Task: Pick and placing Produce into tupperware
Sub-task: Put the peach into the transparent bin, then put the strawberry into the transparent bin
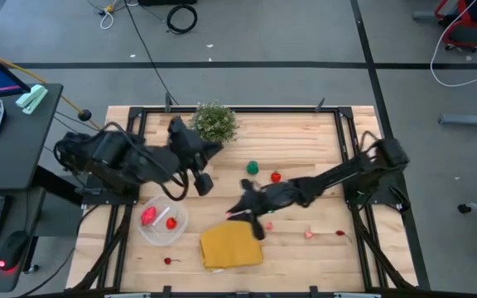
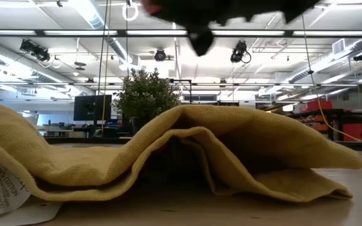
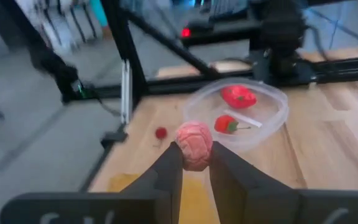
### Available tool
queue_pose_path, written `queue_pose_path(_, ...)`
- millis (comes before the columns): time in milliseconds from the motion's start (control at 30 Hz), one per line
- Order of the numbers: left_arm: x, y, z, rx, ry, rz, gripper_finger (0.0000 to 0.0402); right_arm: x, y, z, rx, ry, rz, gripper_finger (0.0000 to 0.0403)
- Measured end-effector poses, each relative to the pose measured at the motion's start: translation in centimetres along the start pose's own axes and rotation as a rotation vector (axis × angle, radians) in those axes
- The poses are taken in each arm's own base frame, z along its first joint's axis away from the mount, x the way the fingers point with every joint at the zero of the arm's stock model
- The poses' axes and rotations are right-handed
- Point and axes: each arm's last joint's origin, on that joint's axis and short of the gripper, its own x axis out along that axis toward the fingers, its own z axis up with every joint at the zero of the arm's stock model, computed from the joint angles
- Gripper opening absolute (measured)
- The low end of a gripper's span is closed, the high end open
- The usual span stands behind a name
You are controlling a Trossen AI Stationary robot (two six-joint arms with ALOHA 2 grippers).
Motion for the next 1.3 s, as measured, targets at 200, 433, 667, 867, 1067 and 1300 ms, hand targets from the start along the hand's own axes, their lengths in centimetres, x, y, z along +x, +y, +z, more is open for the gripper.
queue_pose_path(200,-0.6,0.5,0.8,-0.019,-0.022,-0.005,0.0025,7.6,-0.6,1.8,-0.085,0.087,-0.033,0.0074)
queue_pose_path(433,-0.7,0.5,0.6,0.001,-0.005,-0.001,0.0027,14.0,-2.9,2.1,-0.118,0.117,-0.072,0.0074)
queue_pose_path(667,-0.6,0.6,0.2,0.009,0.019,0.007,0.0018,17.4,-5.4,1.2,-0.117,0.182,-0.04,0.0075)
queue_pose_path(867,-0.6,0.7,0.0,-0.003,0.038,0.015,0.0019,19.1,-6.9,-0.9,-0.079,0.23,0.063,0.0104)
queue_pose_path(1067,-0.6,0.7,-0.1,0.003,0.049,0.019,0.0022,19.0,-6.8,-0.7,-0.156,0.224,0.074,0.0168)
queue_pose_path(1300,-0.7,0.7,-0.4,-0.026,0.063,0.022,0.0012,18.6,-6.4,0.3,-0.167,0.213,0.079,0.0224)
